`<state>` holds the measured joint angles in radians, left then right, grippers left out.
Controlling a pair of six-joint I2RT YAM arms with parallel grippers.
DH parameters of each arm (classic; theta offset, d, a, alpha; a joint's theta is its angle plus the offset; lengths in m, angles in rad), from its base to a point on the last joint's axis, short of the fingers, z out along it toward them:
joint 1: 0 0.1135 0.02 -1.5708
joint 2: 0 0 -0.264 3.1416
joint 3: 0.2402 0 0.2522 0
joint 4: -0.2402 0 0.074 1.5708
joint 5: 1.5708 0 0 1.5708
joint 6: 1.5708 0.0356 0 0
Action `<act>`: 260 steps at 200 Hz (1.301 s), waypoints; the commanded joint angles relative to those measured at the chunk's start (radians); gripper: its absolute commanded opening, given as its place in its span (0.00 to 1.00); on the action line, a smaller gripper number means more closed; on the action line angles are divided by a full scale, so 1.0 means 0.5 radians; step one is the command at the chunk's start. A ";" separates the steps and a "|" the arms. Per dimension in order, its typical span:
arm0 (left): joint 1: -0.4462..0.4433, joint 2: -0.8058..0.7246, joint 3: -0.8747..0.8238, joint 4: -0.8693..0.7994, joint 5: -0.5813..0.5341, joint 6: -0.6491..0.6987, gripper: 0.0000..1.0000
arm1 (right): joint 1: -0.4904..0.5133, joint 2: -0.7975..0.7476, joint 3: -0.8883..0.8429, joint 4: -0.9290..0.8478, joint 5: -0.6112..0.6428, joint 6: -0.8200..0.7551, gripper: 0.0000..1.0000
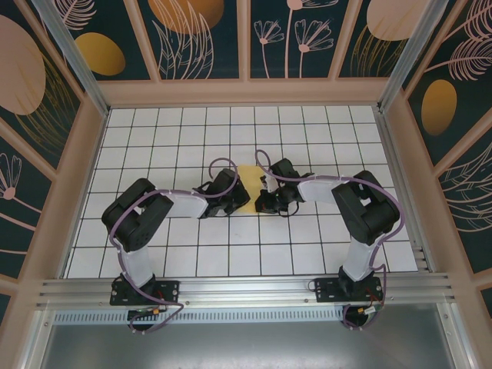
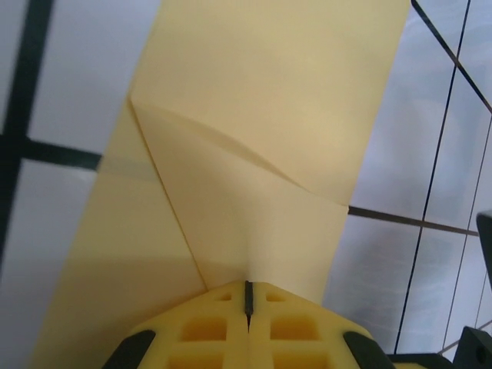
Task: Fold a paper plane with a square sheet of paper (pick it up from the middle)
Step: Fold the triangle a second time at the center of the table.
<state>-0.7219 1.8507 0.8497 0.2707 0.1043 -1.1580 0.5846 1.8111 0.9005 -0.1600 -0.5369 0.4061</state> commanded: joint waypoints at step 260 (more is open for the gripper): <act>0.476 -0.016 0.493 -0.572 -0.227 0.674 0.11 | -0.064 -0.297 0.248 -0.141 0.257 0.089 0.23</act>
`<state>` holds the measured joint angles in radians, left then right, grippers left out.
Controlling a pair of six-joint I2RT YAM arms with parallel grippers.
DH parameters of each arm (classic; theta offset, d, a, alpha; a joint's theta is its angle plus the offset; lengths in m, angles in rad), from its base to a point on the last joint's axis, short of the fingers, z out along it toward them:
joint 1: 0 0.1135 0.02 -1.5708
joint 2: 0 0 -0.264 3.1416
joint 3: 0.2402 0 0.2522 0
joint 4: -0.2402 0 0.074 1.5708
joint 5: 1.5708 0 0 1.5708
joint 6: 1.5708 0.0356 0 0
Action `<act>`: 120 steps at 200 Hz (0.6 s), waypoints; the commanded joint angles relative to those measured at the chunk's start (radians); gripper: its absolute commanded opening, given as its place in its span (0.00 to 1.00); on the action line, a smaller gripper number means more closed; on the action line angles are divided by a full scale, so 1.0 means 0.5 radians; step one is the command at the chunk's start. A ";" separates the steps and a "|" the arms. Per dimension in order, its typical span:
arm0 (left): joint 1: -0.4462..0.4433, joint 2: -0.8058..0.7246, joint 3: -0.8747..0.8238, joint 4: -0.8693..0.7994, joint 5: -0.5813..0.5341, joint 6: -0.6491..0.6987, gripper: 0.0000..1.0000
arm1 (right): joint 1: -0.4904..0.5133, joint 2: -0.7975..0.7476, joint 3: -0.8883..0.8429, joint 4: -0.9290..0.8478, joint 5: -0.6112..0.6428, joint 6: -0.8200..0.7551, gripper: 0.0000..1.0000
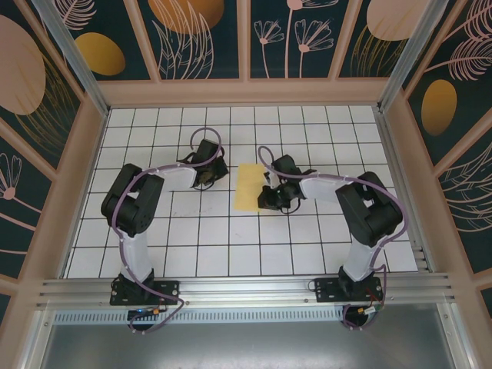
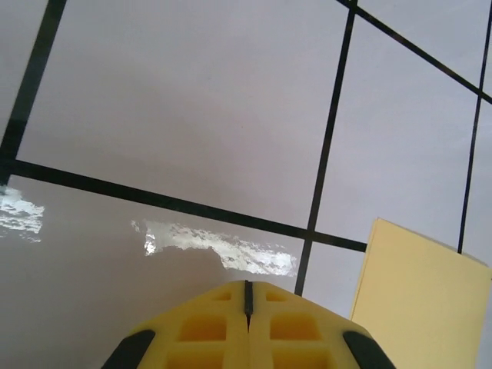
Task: Fold a paper plane with a square sheet of paper (pick it up from the middle)
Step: Fold the triangle a second time at the center of the table, then turn over the paper at the center of the table.
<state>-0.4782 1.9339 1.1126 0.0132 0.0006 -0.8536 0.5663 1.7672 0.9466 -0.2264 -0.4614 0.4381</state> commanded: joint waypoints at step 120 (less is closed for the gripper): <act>-0.011 -0.757 -0.779 0.373 0.381 -0.150 0.55 | -0.267 0.188 0.217 0.274 -0.210 -0.125 0.35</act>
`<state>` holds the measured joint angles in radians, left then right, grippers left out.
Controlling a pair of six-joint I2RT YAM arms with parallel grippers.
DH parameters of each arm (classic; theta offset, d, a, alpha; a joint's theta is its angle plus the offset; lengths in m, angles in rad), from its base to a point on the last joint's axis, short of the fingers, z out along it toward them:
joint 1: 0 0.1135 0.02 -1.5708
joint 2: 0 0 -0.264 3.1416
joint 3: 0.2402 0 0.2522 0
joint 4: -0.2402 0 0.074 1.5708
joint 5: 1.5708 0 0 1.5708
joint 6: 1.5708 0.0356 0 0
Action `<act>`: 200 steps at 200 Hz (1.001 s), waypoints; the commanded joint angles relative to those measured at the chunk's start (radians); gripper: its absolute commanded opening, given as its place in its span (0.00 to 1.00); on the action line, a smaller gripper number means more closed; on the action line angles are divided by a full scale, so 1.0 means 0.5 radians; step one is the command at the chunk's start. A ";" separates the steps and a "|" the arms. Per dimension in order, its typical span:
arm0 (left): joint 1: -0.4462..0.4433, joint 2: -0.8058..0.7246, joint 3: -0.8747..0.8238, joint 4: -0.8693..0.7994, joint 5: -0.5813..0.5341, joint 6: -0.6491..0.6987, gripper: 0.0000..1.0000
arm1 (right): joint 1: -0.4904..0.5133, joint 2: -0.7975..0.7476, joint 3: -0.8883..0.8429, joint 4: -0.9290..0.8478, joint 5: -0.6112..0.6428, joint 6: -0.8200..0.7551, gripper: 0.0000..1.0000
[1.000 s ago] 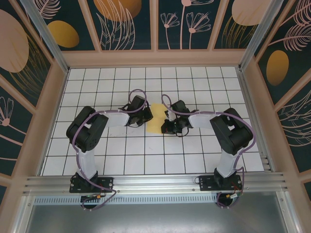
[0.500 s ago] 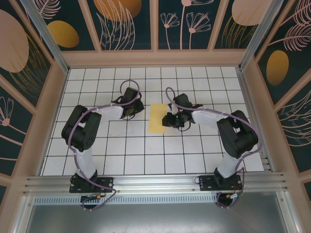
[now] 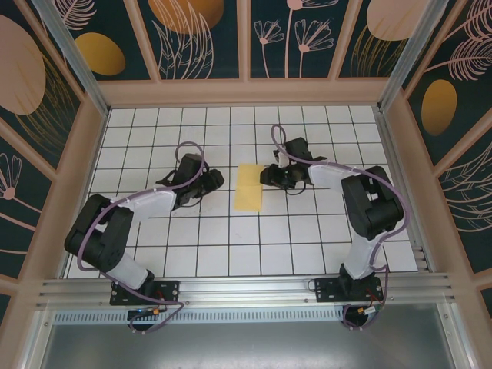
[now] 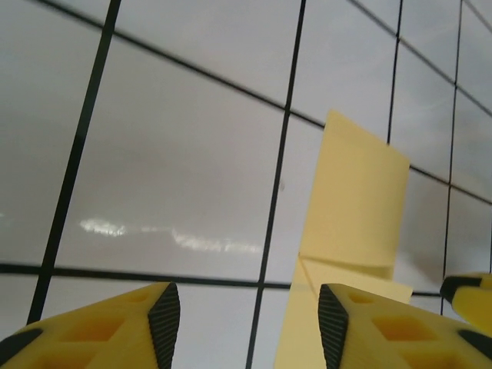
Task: Fold a paper plane with a square sheet of paper (pick it up from the middle)
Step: Turn over the paper at the center of the table.
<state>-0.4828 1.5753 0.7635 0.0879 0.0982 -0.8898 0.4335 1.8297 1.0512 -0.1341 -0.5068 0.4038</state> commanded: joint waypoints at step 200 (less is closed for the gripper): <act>-0.087 0.474 0.088 0.736 0.762 -0.304 0.50 | -0.090 0.176 -0.181 0.339 -0.312 0.087 0.06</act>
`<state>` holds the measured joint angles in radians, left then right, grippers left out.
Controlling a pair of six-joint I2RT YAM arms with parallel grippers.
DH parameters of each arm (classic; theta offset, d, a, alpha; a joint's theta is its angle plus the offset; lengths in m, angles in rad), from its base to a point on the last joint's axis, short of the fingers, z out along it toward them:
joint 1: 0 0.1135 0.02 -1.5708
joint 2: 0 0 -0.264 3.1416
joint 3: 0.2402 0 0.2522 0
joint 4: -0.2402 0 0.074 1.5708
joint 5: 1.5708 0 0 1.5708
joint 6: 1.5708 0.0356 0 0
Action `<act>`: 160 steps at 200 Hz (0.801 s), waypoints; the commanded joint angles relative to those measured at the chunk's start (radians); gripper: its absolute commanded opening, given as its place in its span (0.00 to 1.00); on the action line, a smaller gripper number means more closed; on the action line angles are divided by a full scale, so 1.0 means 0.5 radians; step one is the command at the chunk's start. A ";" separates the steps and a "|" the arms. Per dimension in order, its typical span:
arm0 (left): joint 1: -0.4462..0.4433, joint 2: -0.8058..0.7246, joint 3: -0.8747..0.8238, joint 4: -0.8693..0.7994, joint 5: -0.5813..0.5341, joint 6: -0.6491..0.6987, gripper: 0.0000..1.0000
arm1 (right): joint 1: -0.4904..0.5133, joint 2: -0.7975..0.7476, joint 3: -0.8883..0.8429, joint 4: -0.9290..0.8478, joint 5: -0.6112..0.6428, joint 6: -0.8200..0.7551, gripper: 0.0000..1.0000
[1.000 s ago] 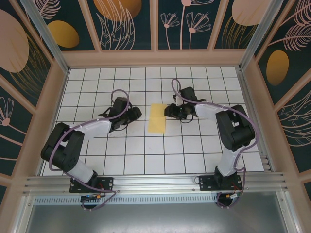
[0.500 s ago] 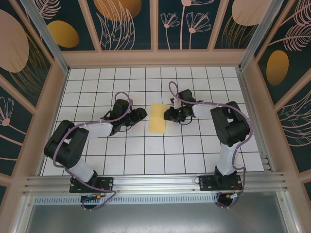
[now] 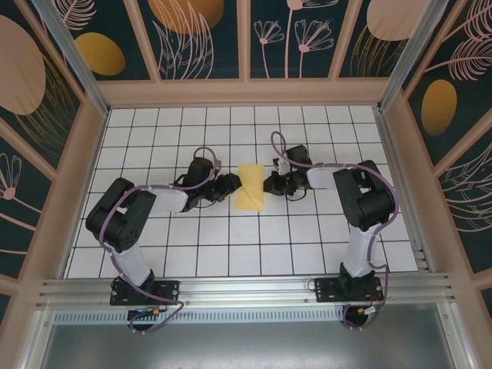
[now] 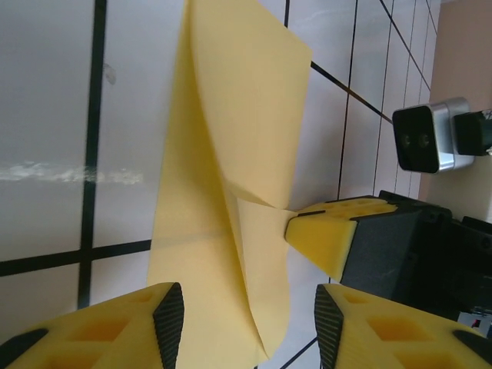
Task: Fold a paper plane with a square sheet of paper (pick it up from the middle)
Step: Turn over the paper at the center of the table.
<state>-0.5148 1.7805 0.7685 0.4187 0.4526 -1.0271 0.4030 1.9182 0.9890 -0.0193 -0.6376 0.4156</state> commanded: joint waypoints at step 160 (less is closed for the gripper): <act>-0.068 0.360 0.398 -0.272 -0.046 0.209 0.36 | -0.057 -0.018 -0.088 0.105 -0.073 0.060 0.09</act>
<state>-0.5426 1.9392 0.9463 0.3492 0.4572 -0.9760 0.3851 1.9182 0.9657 0.0269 -0.6640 0.4477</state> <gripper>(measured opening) 0.381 0.075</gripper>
